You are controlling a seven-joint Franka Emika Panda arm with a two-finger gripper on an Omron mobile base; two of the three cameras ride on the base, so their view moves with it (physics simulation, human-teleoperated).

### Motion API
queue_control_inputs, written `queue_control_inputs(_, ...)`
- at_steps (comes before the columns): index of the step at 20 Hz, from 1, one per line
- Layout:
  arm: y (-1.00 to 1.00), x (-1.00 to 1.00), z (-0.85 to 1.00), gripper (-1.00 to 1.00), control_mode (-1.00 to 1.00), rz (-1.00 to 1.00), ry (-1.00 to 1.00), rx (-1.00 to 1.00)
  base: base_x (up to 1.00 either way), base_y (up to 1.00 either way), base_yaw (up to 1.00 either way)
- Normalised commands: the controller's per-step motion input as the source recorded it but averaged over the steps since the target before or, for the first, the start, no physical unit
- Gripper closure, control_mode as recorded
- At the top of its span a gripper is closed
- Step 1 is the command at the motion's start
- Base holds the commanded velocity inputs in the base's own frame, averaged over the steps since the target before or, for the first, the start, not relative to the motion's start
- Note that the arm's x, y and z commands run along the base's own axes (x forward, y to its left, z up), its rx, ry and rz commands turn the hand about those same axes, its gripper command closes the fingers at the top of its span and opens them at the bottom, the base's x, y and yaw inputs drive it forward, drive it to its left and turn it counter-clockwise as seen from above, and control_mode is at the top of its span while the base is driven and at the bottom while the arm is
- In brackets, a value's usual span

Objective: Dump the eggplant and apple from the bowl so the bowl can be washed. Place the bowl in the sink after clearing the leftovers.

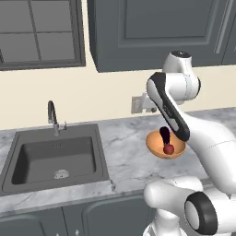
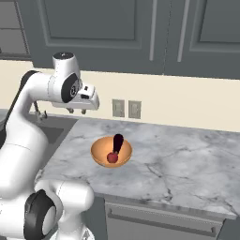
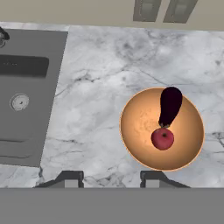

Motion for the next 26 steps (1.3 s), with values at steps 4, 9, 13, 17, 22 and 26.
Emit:
queue_control_inputs(4,-0.24,-0.31,-0.01,-1.0,-1.0,-0.03,0.01,0.01,0.0,0.0,0.0)
queue_control_inputs(9,-0.9,-0.36,-0.25,-1.0,-1.0,-0.17,0.06,0.03,0.0,0.0,0.0)
queue_control_inputs(13,-1.0,-0.15,-0.48,-1.0,-1.0,-0.12,0.03,0.04,0.0,0.0,0.0)
queue_control_inputs(17,-1.0,-0.02,-0.53,-1.0,-1.0,-0.12,0.09,0.02,0.0,0.0,0.0)
queue_control_inputs(22,-0.45,0.09,-0.52,-1.0,-1.0,-0.01,0.07,0.02,0.0,0.0,0.0)
queue_control_inputs(26,-0.01,0.19,-0.57,-1.0,-1.0,-0.03,0.16,0.0,0.0,0.0,0.0)
